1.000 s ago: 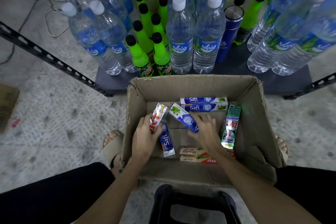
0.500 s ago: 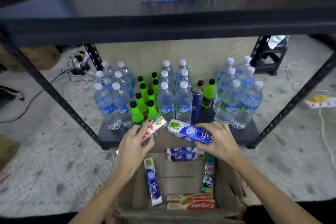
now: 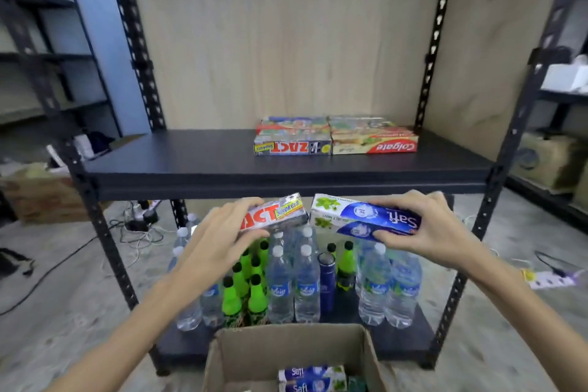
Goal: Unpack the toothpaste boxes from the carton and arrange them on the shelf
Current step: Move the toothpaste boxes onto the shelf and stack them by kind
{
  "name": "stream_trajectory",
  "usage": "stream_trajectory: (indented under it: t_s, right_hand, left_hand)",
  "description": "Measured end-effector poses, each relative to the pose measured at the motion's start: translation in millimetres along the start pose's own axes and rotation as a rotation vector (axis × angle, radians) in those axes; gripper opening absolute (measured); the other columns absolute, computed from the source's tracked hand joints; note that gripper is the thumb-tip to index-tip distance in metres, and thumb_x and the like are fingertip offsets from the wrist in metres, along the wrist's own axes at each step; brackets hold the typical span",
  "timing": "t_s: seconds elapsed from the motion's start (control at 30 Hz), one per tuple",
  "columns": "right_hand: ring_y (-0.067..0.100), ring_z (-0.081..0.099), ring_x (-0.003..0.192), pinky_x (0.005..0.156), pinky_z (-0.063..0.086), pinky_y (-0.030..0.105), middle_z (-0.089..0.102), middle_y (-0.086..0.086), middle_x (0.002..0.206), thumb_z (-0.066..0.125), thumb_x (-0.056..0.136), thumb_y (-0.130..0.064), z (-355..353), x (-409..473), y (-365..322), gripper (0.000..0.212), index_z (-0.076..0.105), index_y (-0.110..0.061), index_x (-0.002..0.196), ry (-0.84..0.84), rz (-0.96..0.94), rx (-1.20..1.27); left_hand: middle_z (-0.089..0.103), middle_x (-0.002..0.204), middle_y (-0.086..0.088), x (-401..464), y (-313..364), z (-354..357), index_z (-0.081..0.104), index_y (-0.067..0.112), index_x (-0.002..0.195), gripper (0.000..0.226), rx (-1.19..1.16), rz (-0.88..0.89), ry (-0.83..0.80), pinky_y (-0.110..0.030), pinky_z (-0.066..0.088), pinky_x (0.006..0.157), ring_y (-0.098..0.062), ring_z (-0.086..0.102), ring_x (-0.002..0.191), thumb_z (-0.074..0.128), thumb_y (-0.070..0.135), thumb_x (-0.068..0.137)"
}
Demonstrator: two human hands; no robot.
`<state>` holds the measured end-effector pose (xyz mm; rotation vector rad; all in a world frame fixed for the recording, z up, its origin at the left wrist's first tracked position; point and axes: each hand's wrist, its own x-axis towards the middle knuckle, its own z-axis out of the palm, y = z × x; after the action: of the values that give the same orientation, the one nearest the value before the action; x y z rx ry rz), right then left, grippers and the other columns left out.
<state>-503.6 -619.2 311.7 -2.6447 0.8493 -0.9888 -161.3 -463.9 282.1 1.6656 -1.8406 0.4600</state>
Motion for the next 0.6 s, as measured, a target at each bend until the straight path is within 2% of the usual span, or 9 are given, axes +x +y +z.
stream_trajectory:
  t_s: [0.1, 0.27, 0.33, 0.4, 0.5, 0.6]
  right_hand:
    - [0.000, 0.052, 0.105, 0.101, 0.024, 0.024, 0.067, -0.018, 0.102, 0.072, 0.076, -0.060, -31, 14, -2, 0.047, 0.060, -0.057, 0.121, 0.028, -0.020, -0.012]
    - [-0.020, 0.034, 0.111, 0.098, 0.023, 0.029, 0.054, -0.034, 0.109, 0.071, 0.085, -0.053, -69, 49, 3, 0.041, 0.058, -0.056, 0.124, 0.012, -0.039, -0.095]
    - [-0.016, 0.034, 0.111, 0.099, 0.022, 0.030, 0.050, -0.036, 0.107, 0.067, 0.087, -0.056, -76, 65, 13, 0.039, 0.056, -0.057, 0.124, 0.007, -0.037, -0.146]
    - [-0.019, 0.030, 0.111, 0.097, 0.018, 0.030, 0.049, -0.033, 0.108, 0.064, 0.089, -0.057, -77, 82, 28, 0.036, 0.054, -0.058, 0.124, -0.017, -0.014, -0.185]
    - [-0.025, 0.019, 0.109, 0.097, 0.015, 0.032, 0.050, -0.026, 0.111, 0.061, 0.091, -0.058, -73, 105, 55, 0.036, 0.052, -0.058, 0.126, -0.057, 0.046, -0.244]
    - [-0.019, 0.024, 0.117, 0.098, 0.013, 0.034, 0.053, -0.024, 0.125, 0.057, 0.093, -0.059, -64, 122, 82, 0.038, 0.049, -0.058, 0.130, -0.118, 0.045, -0.309]
  left_hand:
    - [0.062, 0.125, 0.015, 33, 8, -24, 0.052, 0.026, 0.134, 0.047, 0.032, 0.055, 0.053, -0.022, 0.035, 0.090, -0.008, 0.055, 0.105, 0.048, 0.054, 0.096]
    - [0.061, 0.121, 0.009, 95, 13, -41, 0.062, 0.021, 0.131, 0.046, 0.092, 0.123, 0.091, -0.029, 0.043, 0.084, -0.013, 0.056, 0.103, 0.045, 0.048, 0.098]
    - [0.062, 0.121, 0.006, 121, 12, -39, 0.064, 0.021, 0.130, 0.043, 0.107, 0.113, 0.073, -0.033, 0.045, 0.087, -0.016, 0.057, 0.104, 0.047, 0.045, 0.099]
    - [0.063, 0.123, 0.005, 145, 5, -32, 0.064, 0.023, 0.132, 0.034, 0.072, 0.067, 0.034, -0.035, 0.045, 0.090, -0.017, 0.057, 0.109, 0.052, 0.036, 0.102]
    - [0.065, 0.124, 0.003, 174, -6, -14, 0.065, 0.026, 0.131, 0.031, 0.019, 0.008, -0.106, -0.042, 0.048, 0.097, -0.019, 0.060, 0.115, 0.051, 0.029, 0.104]
    - [0.070, 0.124, 0.005, 190, -17, 6, 0.070, 0.024, 0.123, 0.029, 0.012, -0.043, -0.229, -0.043, 0.050, 0.096, -0.020, 0.061, 0.114, 0.048, 0.030, 0.105]
